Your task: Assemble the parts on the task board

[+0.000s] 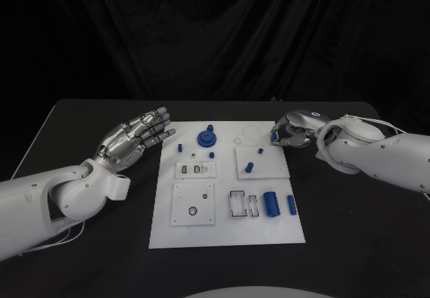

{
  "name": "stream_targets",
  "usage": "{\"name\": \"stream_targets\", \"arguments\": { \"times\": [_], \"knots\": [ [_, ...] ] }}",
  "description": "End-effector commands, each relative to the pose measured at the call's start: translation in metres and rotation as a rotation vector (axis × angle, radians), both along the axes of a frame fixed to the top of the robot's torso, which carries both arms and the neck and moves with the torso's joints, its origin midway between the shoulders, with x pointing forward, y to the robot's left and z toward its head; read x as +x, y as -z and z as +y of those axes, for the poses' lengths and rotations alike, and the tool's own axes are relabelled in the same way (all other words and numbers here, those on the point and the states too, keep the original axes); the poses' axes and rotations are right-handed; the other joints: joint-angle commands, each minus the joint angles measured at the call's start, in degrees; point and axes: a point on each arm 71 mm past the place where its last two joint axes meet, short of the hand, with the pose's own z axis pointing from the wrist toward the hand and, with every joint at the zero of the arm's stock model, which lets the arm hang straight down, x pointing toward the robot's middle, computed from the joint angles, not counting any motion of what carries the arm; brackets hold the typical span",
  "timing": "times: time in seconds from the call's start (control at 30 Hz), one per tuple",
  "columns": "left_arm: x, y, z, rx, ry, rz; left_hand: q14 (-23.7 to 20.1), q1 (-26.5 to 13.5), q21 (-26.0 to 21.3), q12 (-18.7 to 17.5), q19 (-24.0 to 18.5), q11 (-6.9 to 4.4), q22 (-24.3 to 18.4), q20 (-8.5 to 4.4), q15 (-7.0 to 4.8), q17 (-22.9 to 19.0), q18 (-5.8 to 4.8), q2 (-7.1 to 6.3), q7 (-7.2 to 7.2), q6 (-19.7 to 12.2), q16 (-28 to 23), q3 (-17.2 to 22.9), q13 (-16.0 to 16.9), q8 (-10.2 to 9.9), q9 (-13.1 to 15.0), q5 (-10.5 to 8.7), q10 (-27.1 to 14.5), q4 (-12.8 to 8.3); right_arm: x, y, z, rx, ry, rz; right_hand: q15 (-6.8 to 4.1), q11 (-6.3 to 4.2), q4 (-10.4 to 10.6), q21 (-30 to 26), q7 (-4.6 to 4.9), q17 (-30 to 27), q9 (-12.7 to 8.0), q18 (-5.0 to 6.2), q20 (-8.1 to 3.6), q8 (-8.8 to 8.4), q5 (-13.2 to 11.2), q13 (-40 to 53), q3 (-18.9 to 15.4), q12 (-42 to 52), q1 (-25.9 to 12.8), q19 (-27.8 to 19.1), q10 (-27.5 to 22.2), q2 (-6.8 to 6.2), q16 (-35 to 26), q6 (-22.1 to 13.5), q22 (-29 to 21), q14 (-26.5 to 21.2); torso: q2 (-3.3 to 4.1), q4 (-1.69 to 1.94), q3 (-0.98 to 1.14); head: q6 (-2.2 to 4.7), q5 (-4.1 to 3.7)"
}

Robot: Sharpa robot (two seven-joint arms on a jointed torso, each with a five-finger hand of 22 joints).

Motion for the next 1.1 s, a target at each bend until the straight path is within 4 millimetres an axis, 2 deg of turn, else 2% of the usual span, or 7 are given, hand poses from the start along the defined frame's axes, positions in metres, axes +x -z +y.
{"name": "stream_targets", "arguments": {
  "times": [0.03,0.33,0.5,0.57,0.7,0.9,1.1],
  "knots": [
    [-0.001,-0.006,0.001,-0.072,-0.013,-0.074,0.02,-0.59,0.22,0.05,0.38,0.14,0.03,-0.12,0.31,0.0,-0.56,0.0,0.26,-0.22,0.13,0.42,0.0,0.11,0.01,0.3,-0.08,-0.07,0.0,0.0,0.0,0.001,-0.001,-0.014,0.41,0.43,0.13,-0.23,0.03,13.66,0.06,1.06,0.19,0.2,0.2,15.07,-0.35,0.16,0.72,-0.07,5.86,0.0,-0.32,0.27,10.27,5.35,0.0,0.04,-0.03,-0.13,-0.06],
    [-0.001,-0.006,0.002,-0.073,-0.012,-0.072,0.0,-0.65,0.23,0.17,0.4,0.2,0.03,-0.11,0.33,0.0,-0.58,0.0,0.28,-0.13,0.12,0.54,0.02,0.13,0.02,0.29,-0.02,-0.07,0.001,0.002,0.0,-0.003,0.0,-0.009,0.45,0.48,-0.24,-0.61,-0.21,13.38,1.09,1.13,0.22,1.55,1.59,15.07,-0.2,0.16,1.45,-0.15,5.86,0.29,-0.63,2.19,10.17,5.23,-0.01,0.01,0.0,-0.32,0.02],
    [-0.001,-0.005,0.002,-0.072,-0.012,-0.071,0.0,-0.65,0.23,0.17,0.4,0.2,0.03,-0.11,0.33,0.0,-0.58,0.0,0.28,-0.13,0.12,0.54,0.02,0.13,0.02,0.29,-0.02,-0.07,0.001,0.001,0.001,0.002,-0.001,-0.019,0.46,0.48,-0.59,-0.79,-0.52,13.37,2.2,1.15,0.22,2.89,2.91,15.07,-0.09,0.16,1.9,-0.15,5.86,0.59,-0.64,3.84,10.16,5.23,-0.02,0.01,-0.04,-0.41,0.13],
    [-0.001,-0.005,0.002,-0.071,-0.012,-0.07,0.0,-0.65,0.23,0.17,0.4,0.2,0.03,-0.11,0.33,0.0,-0.58,0.0,0.28,-0.13,0.12,0.54,0.02,0.13,0.02,0.29,-0.02,-0.07,0.001,0.0,0.001,0.007,-0.003,-0.029,0.4,0.42,-0.94,-0.83,-0.73,13.34,2.89,1.15,0.18,3.76,3.85,15.07,0.09,0.16,2.35,-0.12,5.86,0.88,-0.68,4.67,10.18,5.22,-0.02,-0.03,-0.04,-0.43,0.25],
    [-0.002,-0.005,0.002,-0.071,-0.013,-0.068,0.0,-0.65,0.23,0.17,0.4,0.2,0.03,-0.11,0.33,0.0,-0.58,0.0,0.28,-0.13,0.12,0.54,0.02,0.13,0.02,0.29,-0.02,-0.07,-0.001,-0.002,0.001,0.024,-0.009,-0.059,0.25,0.27,-1.79,-0.76,-1.02,13.42,4.39,1.11,0.03,5.55,7.34,15.07,0.55,0.16,3.21,0.04,5.86,1.27,-0.58,5.66,10.29,5.27,-0.02,-0.04,-0.05,-0.49,0.47],
    [-0.002,-0.004,0.003,-0.069,-0.015,-0.066,0.0,-0.65,0.23,0.17,0.4,0.2,0.03,-0.11,0.33,0.0,-0.58,0.0,0.28,-0.13,0.12,0.54,0.02,0.13,0.02,0.29,-0.02,-0.07,-0.008,-0.01,0.005,0.068,-0.024,-0.124,0.05,0.01,-2.32,-0.56,-1.39,13.55,5.51,1.05,-0.11,6.85,8.57,15.07,0.85,0.16,3.64,0.24,5.86,1.51,-0.44,6.33,10.44,5.34,0.01,0.02,-0.01,-0.47,0.62],
    [-0.002,-0.004,0.004,-0.067,-0.017,-0.066,-0.02,-0.76,0.25,0.18,0.42,0.25,0.04,-0.1,0.37,0.0,-0.61,-0.02,0.3,-0.04,0.14,0.77,0.02,0.16,0.04,0.3,-0.02,-0.08,-0.02,-0.027,0.022,0.111,-0.072,-0.193,-0.09,-0.14,-2.45,-0.47,-1.52,13.68,6.08,1.03,-0.25,7.37,9.5,15.07,0.83,0.16,3.57,0.34,5.86,1.31,-0.29,6.3,10.52,5.41,0.0,-0.01,-0.02,-0.66,0.78]
  ]
}}
